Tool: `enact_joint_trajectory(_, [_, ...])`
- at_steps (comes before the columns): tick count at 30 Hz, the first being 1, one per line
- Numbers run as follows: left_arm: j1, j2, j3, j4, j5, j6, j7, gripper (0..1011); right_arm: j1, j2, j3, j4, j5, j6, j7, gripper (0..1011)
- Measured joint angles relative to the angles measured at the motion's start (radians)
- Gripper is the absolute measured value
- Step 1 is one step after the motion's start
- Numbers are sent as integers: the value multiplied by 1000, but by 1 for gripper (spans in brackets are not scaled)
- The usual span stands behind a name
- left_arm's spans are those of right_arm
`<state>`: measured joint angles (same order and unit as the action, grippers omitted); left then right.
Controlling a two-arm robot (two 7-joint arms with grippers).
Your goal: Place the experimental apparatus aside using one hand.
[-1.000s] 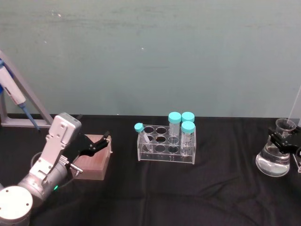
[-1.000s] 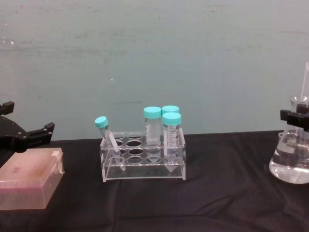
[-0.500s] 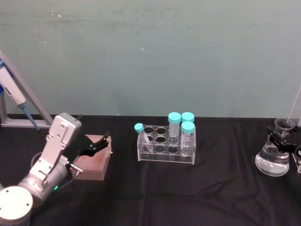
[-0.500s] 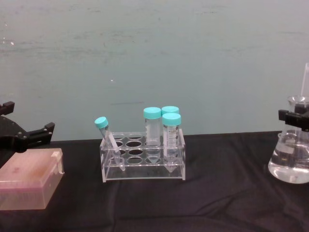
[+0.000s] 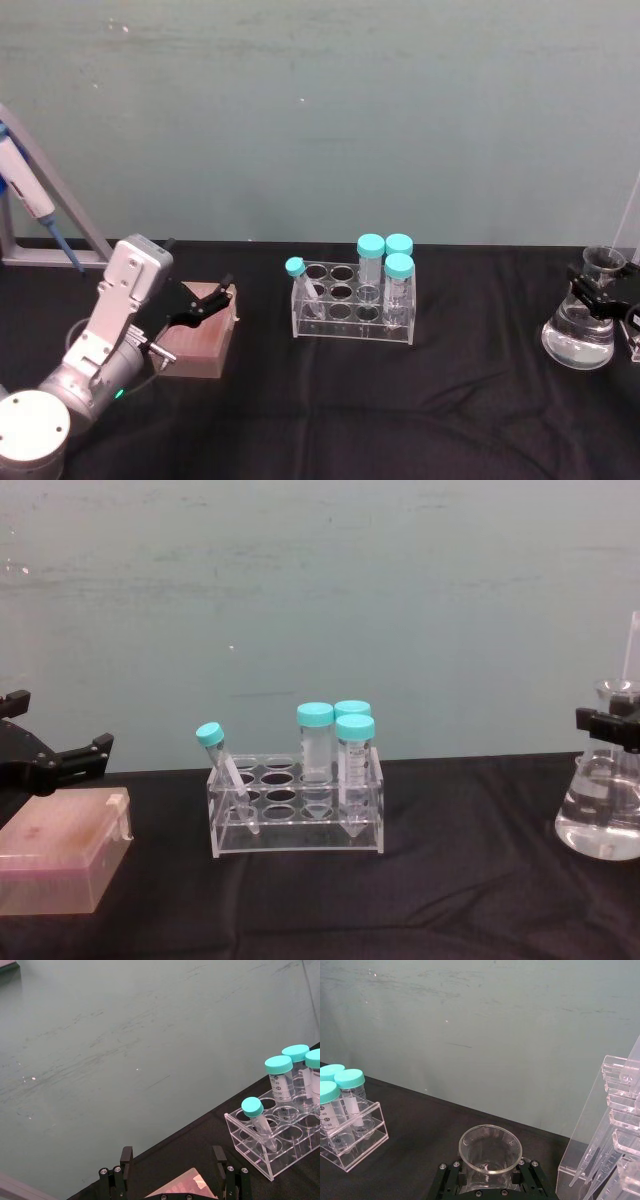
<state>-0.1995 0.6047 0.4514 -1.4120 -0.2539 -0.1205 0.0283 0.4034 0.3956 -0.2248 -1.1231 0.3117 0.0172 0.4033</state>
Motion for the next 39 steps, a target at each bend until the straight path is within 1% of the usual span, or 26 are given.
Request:
enact_joint_trajectory(6, [0, 0, 0, 0, 0, 0, 0, 1000, -1, 0, 0, -1, 1, 1, 0, 451])
enact_joint_trajectory(9, [0, 0, 0, 0, 0, 0, 0, 1000, -1, 1, -1, 0, 1, 2, -1, 489])
enact_joint_trajectory(13, [0, 0, 0, 0, 0, 0, 0, 1000, -2, 1, -2, 0, 1, 4, 0, 618])
enact_joint_trajectory(15, [0, 0, 0, 0, 0, 0, 0, 1000, -2, 1, -2, 0, 1, 4, 0, 659])
enact_joint_trajectory(18, [0, 0, 0, 0, 0, 0, 0, 1000, -2, 1, -2, 0, 1, 3, 0, 775])
enact_joint_trajectory(20, [0, 0, 0, 0, 0, 0, 0, 1000, -2, 1, -2, 0, 1, 3, 0, 826])
enact_joint_trajectory(21, [0, 0, 0, 0, 0, 0, 0, 1000, -2, 1, -2, 0, 1, 3, 0, 868])
enact_joint_trajectory(22, [0, 0, 0, 0, 0, 0, 0, 1000, -2, 1, -2, 0, 1, 3, 0, 878])
enact_joint_trajectory(23, [0, 0, 0, 0, 0, 0, 0, 1000, -1, 1, -2, 0, 1, 3, 0, 902])
enact_joint_trajectory(24, [0, 0, 0, 0, 0, 0, 0, 1000, -1, 1, -1, 0, 2, 3, 0, 947])
enact_joint_trajectory(27, [0, 0, 0, 0, 0, 0, 0, 1000, -1, 1, -1, 0, 2, 3, 0, 1003])
enact_joint_trajectory(33, [0, 0, 0, 0, 0, 0, 0, 1000, -1, 1, 0, -1, 2, 2, 0, 1000])
enact_joint_trajectory(36, [0, 0, 0, 0, 0, 0, 0, 1000, -7, 2, 4, -16, 0, -1, -6, 1000])
enact_joint_trajectory(39, [0, 0, 0, 0, 0, 0, 0, 1000, -24, 4, 14, -45, -13, -14, -27, 1000])
